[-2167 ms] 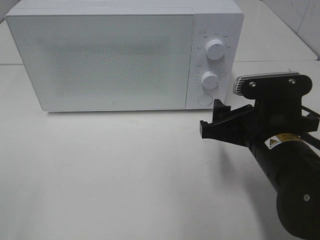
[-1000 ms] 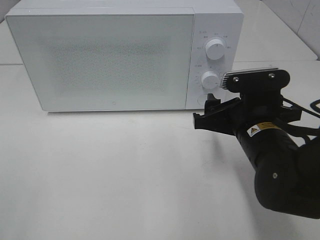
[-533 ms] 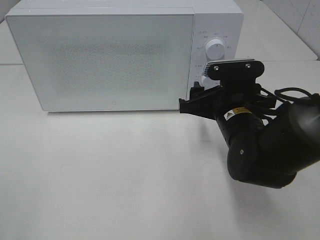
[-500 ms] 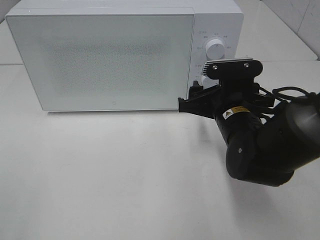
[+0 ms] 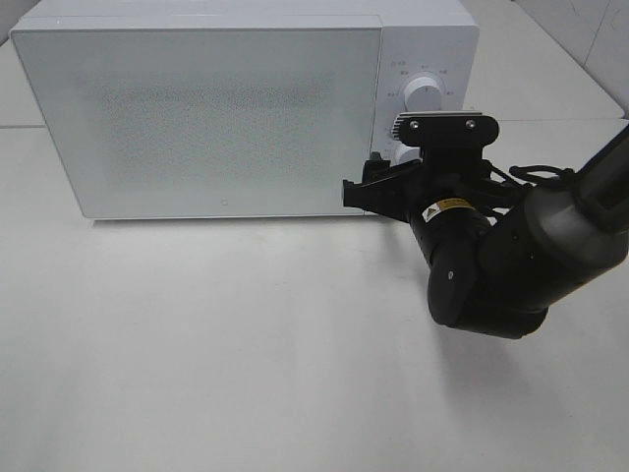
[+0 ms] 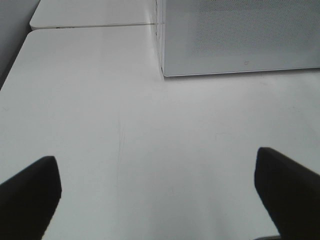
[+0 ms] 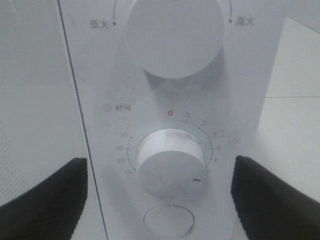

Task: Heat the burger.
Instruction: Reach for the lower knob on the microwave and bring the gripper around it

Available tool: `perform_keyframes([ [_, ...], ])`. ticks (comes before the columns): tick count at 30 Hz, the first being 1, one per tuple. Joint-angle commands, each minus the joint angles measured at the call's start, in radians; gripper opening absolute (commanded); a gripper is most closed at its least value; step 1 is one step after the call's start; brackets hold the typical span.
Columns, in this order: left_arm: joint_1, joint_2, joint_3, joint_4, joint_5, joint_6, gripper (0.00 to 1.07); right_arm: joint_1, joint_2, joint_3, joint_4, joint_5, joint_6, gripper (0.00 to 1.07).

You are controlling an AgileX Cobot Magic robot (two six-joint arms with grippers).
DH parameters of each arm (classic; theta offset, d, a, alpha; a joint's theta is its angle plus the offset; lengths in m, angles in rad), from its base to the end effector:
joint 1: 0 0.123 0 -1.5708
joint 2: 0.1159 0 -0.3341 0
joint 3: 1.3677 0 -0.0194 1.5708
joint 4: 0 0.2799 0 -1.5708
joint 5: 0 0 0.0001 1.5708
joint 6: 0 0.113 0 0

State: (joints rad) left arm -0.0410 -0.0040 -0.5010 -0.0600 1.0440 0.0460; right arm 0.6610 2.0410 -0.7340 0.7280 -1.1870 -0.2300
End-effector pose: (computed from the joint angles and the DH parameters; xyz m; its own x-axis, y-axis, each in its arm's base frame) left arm -0.0093 -0.0055 0.2834 -0.4341 0.0336 -0.9002 0.0944 0.9955 -0.0084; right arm 0.3485 0.1827 0.1322 -0.1136 0.0034 -0.9935 0.0093 1.0000 0.0023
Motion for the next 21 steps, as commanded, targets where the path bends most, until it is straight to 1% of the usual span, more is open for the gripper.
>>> perform_keyframes([
  [1, 0.002, -0.022, 0.004, 0.004, -0.005, -0.008, 1.04, -0.013, 0.005, -0.013, -0.018, -0.003, 0.014, 0.76],
  [5, 0.002, -0.022, 0.004, 0.004, -0.005, -0.008, 1.04, -0.025, 0.007, -0.02, -0.021, -0.008, 0.014, 0.76],
  [10, 0.002, -0.022, 0.004, 0.004, -0.005, -0.008, 1.04, -0.033, 0.007, -0.039, -0.054, -0.01, 0.007, 0.76],
  [21, 0.002, -0.022, 0.004, 0.004, -0.005, -0.008, 1.04, -0.033, 0.016, -0.039, -0.045, 0.006, 0.006, 0.75],
])
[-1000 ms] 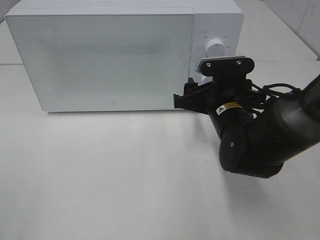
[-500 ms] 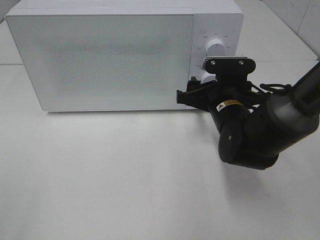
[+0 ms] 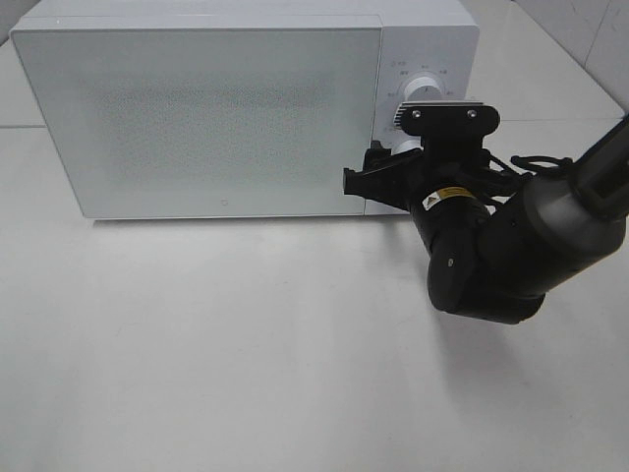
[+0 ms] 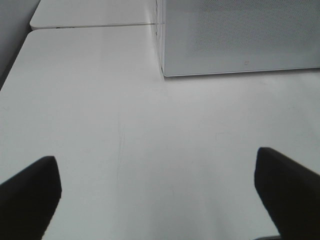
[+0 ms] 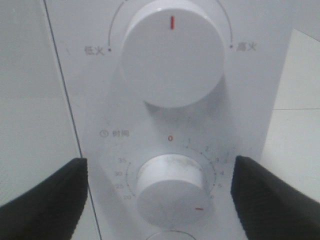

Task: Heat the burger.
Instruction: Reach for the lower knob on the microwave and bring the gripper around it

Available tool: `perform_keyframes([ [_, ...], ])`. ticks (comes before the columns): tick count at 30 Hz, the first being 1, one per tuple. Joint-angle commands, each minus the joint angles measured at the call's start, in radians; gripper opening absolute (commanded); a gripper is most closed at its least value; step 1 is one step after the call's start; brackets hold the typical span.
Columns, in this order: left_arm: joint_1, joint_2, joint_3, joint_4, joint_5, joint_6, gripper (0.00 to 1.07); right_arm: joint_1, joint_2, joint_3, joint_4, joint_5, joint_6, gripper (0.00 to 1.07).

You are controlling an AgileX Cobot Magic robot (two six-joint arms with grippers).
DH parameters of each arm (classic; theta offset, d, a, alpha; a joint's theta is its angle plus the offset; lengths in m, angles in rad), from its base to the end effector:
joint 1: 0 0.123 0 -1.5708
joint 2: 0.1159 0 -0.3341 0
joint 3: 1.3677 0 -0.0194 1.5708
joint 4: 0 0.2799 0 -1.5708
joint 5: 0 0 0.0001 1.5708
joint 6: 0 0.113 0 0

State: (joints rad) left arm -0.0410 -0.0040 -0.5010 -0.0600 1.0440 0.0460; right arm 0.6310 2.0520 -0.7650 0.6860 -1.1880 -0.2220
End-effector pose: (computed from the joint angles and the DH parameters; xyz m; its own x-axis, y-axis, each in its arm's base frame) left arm -0.0093 -0.0055 0.2834 -0.4341 0.0336 -0.9002 0.0944 0.9955 -0.0084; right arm 0.3608 0.1814 0.1354 -0.0879 0.0106 -0.9961 0.0009 0.9999 0.0106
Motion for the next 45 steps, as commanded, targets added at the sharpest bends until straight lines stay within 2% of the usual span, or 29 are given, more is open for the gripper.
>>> perform_keyframes([
  [1, 0.002, -0.022, 0.004, 0.004, -0.005, -0.008, 1.04, -0.003, 0.005, -0.008, -0.003, 0.007, -0.002, 0.75],
  [25, 0.002, -0.022, 0.004, 0.004, -0.005, -0.008, 1.04, -0.003, 0.0, -0.005, 0.004, -0.012, -0.038, 0.74],
  [35, 0.002, -0.022, 0.004, 0.004, -0.005, -0.008, 1.04, -0.003, 0.022, -0.005, -0.003, -0.012, -0.038, 0.68],
  [37, 0.002, -0.022, 0.004, 0.004, -0.005, -0.008, 1.04, -0.003, 0.022, -0.005, -0.003, -0.013, -0.038, 0.6],
  [38, 0.002, -0.022, 0.004, 0.004, -0.005, -0.008, 1.04, -0.003, 0.022, -0.005, -0.003, -0.013, -0.038, 0.6],
  [40, 0.002, -0.022, 0.004, 0.004, -0.005, -0.008, 1.04, -0.003, 0.021, -0.005, -0.002, -0.043, -0.038, 0.46],
  [43, 0.002, -0.022, 0.004, 0.004, -0.005, -0.008, 1.04, -0.003, 0.019, -0.005, -0.002, -0.048, -0.038, 0.43],
  [45, 0.002, -0.022, 0.004, 0.004, -0.005, -0.008, 1.04, -0.003, 0.019, -0.005, -0.002, -0.057, -0.038, 0.35],
])
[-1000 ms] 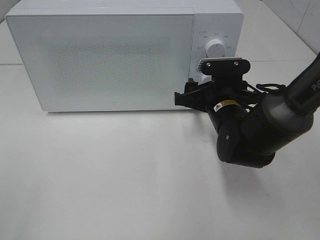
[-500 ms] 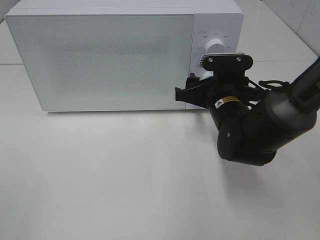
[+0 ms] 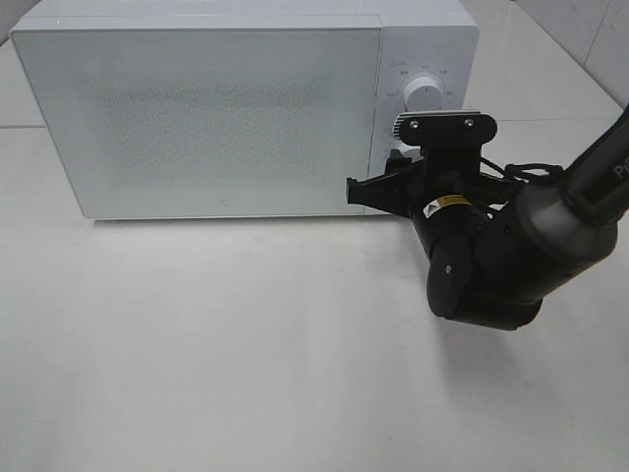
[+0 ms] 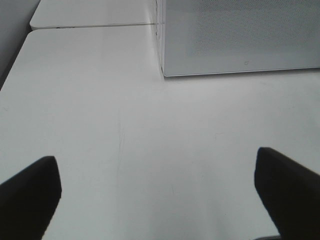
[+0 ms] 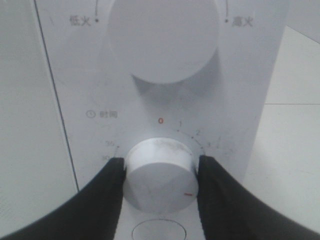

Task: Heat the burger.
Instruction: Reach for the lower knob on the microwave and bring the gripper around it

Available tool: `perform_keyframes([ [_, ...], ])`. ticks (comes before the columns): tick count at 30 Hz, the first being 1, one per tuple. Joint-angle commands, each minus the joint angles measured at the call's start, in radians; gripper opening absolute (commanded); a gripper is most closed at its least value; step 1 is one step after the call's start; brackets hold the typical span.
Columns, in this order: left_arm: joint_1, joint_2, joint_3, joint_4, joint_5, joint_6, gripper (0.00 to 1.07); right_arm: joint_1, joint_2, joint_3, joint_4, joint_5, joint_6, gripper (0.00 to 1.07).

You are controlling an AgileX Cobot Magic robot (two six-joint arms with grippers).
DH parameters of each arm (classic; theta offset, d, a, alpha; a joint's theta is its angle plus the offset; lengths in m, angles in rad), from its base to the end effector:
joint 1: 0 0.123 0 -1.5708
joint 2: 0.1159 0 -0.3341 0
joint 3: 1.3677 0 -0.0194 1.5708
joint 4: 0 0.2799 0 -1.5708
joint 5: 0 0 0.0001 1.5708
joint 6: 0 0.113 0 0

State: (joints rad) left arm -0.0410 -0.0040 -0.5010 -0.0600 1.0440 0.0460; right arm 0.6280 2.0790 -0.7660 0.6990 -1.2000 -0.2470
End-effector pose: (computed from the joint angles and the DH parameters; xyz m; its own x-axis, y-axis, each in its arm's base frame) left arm -0.0093 -0.0055 0.2834 -0.4341 0.0336 -0.9002 0.0944 0.9955 -0.0084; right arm 0.3618 0.1789 0.1259 -0.1002 -0.0246 -0.9947 0.0163 0.9995 -0.0264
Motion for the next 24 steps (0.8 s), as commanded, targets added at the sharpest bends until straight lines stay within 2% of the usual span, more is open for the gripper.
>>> perform_keyframes([
  [1, 0.002, -0.022, 0.004, 0.004, -0.005, -0.008, 1.04, 0.0, -0.008, -0.004, -0.015, -0.045, -0.013, 0.35],
  [3, 0.002, -0.022, 0.004, 0.004, -0.005, -0.008, 1.04, 0.0, -0.008, -0.004, -0.016, -0.048, -0.013, 0.17],
  [6, 0.002, -0.022, 0.004, 0.004, -0.005, -0.008, 1.04, 0.0, -0.008, -0.004, -0.016, -0.048, -0.013, 0.14],
  [7, 0.002, -0.022, 0.004, 0.004, -0.005, -0.008, 1.04, 0.0, -0.008, -0.004, -0.016, -0.048, -0.013, 0.07],
  [10, 0.002, -0.022, 0.004, 0.004, -0.005, -0.008, 1.04, 0.0, -0.008, -0.004, -0.017, -0.048, -0.013, 0.01],
  [18, 0.002, -0.022, 0.004, 0.004, -0.005, -0.008, 1.04, 0.0, -0.008, -0.004, -0.034, -0.056, -0.003, 0.01],
  [24, 0.002, -0.022, 0.004, 0.004, -0.005, -0.008, 1.04, 0.0, -0.008, -0.004, -0.042, -0.057, 0.12, 0.01],
])
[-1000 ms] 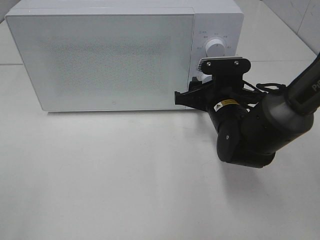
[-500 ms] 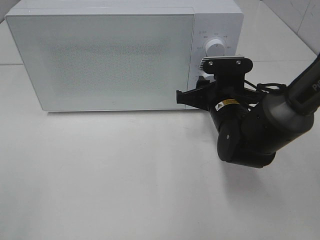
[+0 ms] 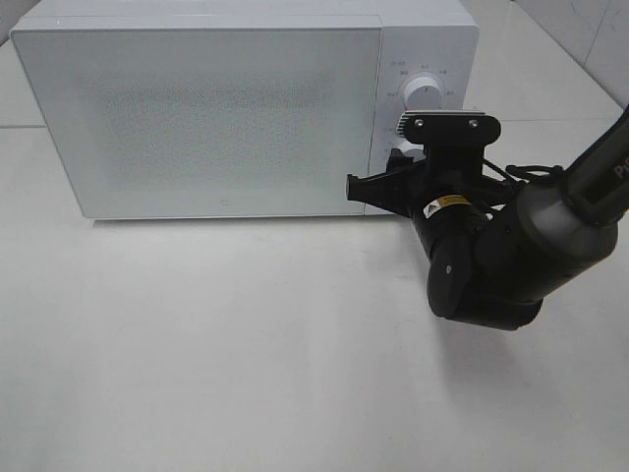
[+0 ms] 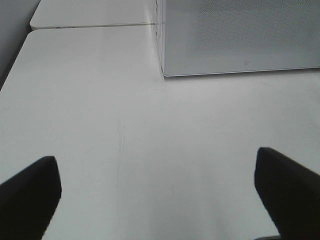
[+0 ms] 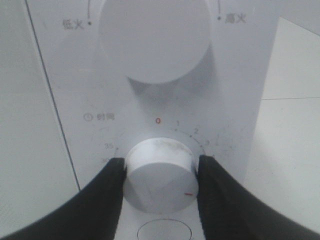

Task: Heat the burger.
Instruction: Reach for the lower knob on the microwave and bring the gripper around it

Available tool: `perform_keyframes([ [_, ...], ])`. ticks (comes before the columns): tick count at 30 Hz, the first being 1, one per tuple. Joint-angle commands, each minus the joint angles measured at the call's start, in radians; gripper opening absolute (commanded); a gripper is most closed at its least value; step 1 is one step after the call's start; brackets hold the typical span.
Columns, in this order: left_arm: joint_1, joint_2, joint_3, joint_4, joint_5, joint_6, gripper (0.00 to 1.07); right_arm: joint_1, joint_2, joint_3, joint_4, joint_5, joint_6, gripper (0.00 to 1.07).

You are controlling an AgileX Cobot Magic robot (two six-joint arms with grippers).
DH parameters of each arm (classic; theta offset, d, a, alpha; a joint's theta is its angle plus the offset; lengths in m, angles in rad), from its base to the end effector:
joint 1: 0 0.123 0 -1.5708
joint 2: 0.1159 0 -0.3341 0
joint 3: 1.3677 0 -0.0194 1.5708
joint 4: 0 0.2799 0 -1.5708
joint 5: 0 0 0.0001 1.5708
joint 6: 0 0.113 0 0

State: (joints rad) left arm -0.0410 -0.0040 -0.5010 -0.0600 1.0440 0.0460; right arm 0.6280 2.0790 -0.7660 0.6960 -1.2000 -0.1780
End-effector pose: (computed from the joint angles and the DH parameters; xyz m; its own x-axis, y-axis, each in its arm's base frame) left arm -0.0093 -0.0055 0.2834 -0.4341 0.0336 -0.9002 0.0944 0.9955 -0.0084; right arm 0.3618 0.1793 0.1260 -0.0983 0.0432 -0.9942 0.0203 0.9989 0.0414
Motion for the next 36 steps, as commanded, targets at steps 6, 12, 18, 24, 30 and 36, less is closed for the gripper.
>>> perform_keyframes([
  [6, 0.002, -0.022, 0.004, 0.004, -0.005, -0.008, 1.04, 0.0, -0.008, -0.004, -0.066, -0.051, 0.245, 0.01],
  [12, 0.002, -0.022, 0.004, 0.004, -0.005, -0.008, 1.04, 0.0, -0.008, -0.004, -0.09, -0.049, 0.341, 0.01],
  [18, 0.002, -0.022, 0.004, 0.004, -0.005, -0.008, 1.04, 0.0, -0.008, -0.004, -0.157, -0.049, 0.474, 0.02],
  [24, 0.002, -0.022, 0.004, 0.004, -0.005, -0.008, 1.04, 0.0, -0.008, -0.004, -0.194, -0.057, 0.652, 0.02],
  [30, 0.002, -0.022, 0.004, 0.004, -0.005, -0.008, 1.04, 0.0, -0.008, -0.004, -0.197, -0.056, 0.802, 0.02],
  [36, 0.002, -0.022, 0.004, 0.004, -0.005, -0.008, 1.04, 0.0, -0.008, -0.004, -0.196, -0.057, 0.968, 0.02],
])
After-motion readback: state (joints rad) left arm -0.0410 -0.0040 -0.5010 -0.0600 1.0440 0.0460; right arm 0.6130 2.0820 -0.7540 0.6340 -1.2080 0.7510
